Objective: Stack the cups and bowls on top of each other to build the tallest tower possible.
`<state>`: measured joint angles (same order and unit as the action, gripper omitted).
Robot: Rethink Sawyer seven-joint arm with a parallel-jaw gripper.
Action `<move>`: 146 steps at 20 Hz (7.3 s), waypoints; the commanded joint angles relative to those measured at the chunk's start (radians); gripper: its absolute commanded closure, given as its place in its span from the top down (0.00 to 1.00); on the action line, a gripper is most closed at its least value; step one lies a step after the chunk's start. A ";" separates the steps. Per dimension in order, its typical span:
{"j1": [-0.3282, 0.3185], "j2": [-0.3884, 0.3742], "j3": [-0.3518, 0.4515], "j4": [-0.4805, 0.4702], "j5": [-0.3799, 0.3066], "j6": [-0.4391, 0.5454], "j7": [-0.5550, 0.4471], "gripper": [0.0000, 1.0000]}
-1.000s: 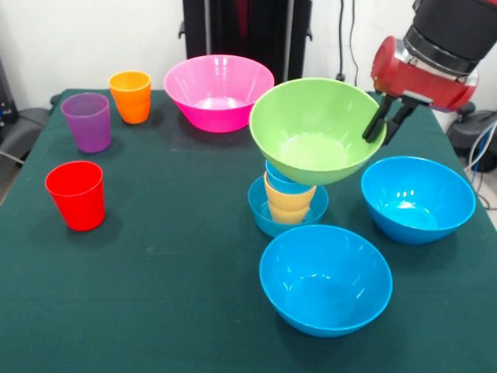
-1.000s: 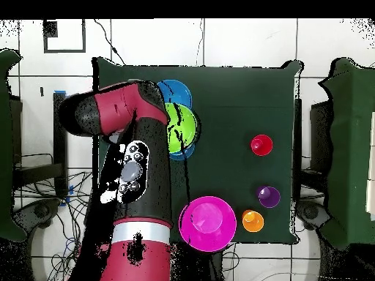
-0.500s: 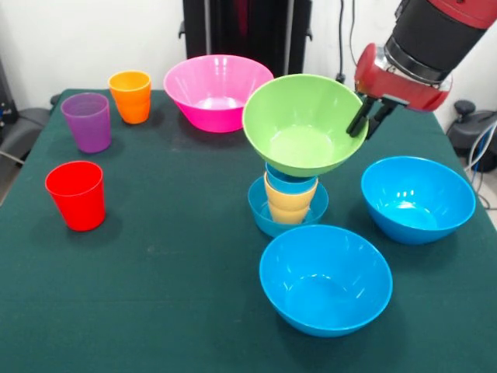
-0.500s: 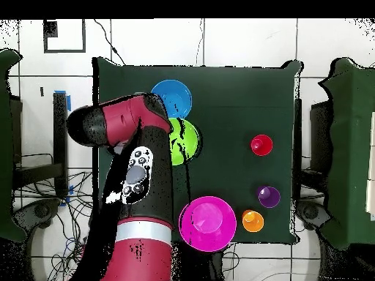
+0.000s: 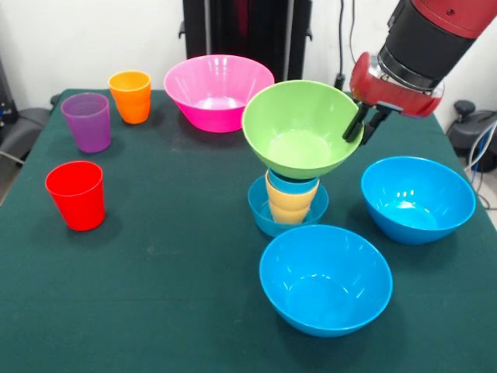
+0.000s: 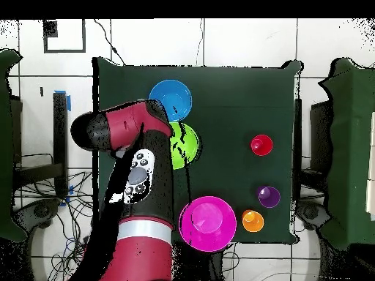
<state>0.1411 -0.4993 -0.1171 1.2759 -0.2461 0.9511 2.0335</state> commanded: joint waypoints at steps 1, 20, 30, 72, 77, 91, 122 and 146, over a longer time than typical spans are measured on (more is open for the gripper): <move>-0.007 0.031 0.040 0.070 -0.037 -0.092 0.062 0.00; 0.009 0.034 0.010 0.070 -0.039 -0.133 0.077 0.00; 0.007 0.040 0.007 0.069 -0.012 -0.100 0.090 0.00; 0.028 0.038 -0.008 0.086 0.021 -0.125 0.143 0.00; 0.028 0.036 -0.005 0.096 0.025 -0.133 0.145 0.00; 0.011 0.004 0.007 0.077 0.074 -0.067 0.113 0.00; 0.061 0.007 -0.046 0.107 0.084 -0.112 0.204 0.00; 0.085 0.015 -0.083 0.144 0.128 -0.204 0.200 0.00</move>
<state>0.2132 -0.5039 -0.2485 1.3585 -0.1490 0.8039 2.0417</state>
